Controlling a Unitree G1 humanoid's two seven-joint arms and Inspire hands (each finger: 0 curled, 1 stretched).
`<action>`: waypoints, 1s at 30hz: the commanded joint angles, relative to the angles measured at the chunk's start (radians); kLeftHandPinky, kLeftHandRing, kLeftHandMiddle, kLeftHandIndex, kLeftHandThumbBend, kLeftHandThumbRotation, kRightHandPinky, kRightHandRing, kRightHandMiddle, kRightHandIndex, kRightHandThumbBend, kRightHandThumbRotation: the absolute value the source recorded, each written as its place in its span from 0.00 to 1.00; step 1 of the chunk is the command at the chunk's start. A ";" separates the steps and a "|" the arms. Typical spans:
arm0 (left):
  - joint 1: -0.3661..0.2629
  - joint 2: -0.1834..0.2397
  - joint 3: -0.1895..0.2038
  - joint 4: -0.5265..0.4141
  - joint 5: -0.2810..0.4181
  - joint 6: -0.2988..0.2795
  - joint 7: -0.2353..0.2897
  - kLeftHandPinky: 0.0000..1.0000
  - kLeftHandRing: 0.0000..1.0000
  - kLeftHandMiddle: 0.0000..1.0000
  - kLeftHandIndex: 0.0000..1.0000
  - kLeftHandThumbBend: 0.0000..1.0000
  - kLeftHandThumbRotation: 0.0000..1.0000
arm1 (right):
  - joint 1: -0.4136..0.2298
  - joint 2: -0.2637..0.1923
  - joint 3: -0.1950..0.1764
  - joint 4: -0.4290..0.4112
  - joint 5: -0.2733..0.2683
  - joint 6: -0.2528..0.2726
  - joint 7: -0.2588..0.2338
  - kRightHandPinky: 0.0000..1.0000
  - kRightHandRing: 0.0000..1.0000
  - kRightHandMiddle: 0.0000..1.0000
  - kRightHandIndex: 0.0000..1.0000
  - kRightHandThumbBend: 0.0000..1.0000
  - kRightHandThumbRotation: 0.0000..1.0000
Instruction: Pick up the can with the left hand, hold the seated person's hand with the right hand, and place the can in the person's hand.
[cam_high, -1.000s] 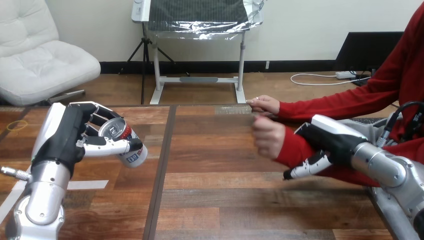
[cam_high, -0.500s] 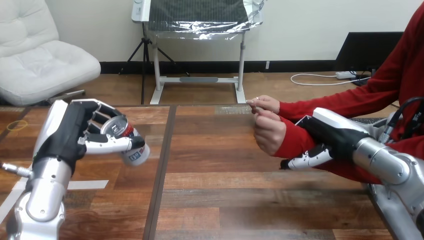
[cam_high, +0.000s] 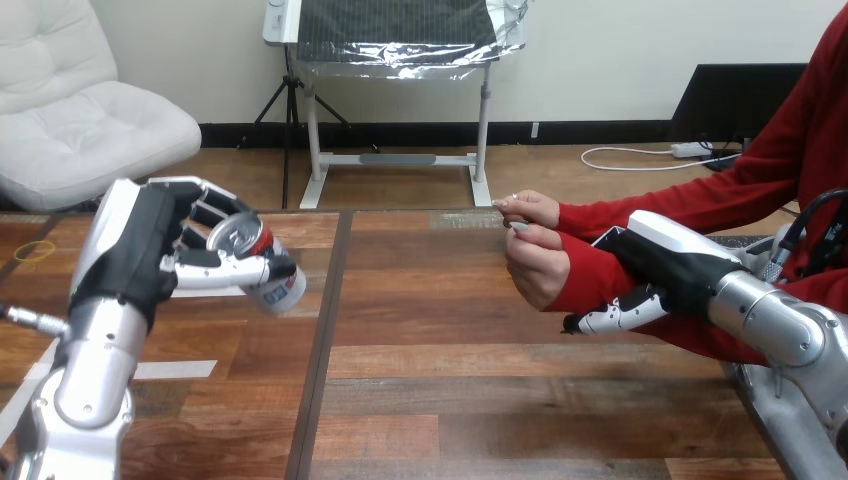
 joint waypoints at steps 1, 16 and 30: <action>-0.098 -0.002 0.001 -0.023 -0.003 -0.036 0.002 0.30 0.35 0.41 0.45 0.69 0.00 | -0.031 -0.001 -0.018 -0.033 0.022 -0.021 -0.005 0.23 0.27 0.32 0.34 0.59 0.25; -0.143 -0.025 -0.019 0.004 -0.001 -0.028 -0.005 0.29 0.34 0.40 0.44 0.70 0.00 | -0.042 0.014 0.001 -0.051 0.005 0.017 0.008 0.28 0.31 0.36 0.36 0.59 0.28; -0.202 -0.046 -0.045 0.068 -0.012 -0.066 -0.028 0.30 0.35 0.40 0.44 0.69 0.00 | -0.050 0.045 0.008 -0.049 0.004 0.016 0.002 0.27 0.30 0.35 0.36 0.59 0.27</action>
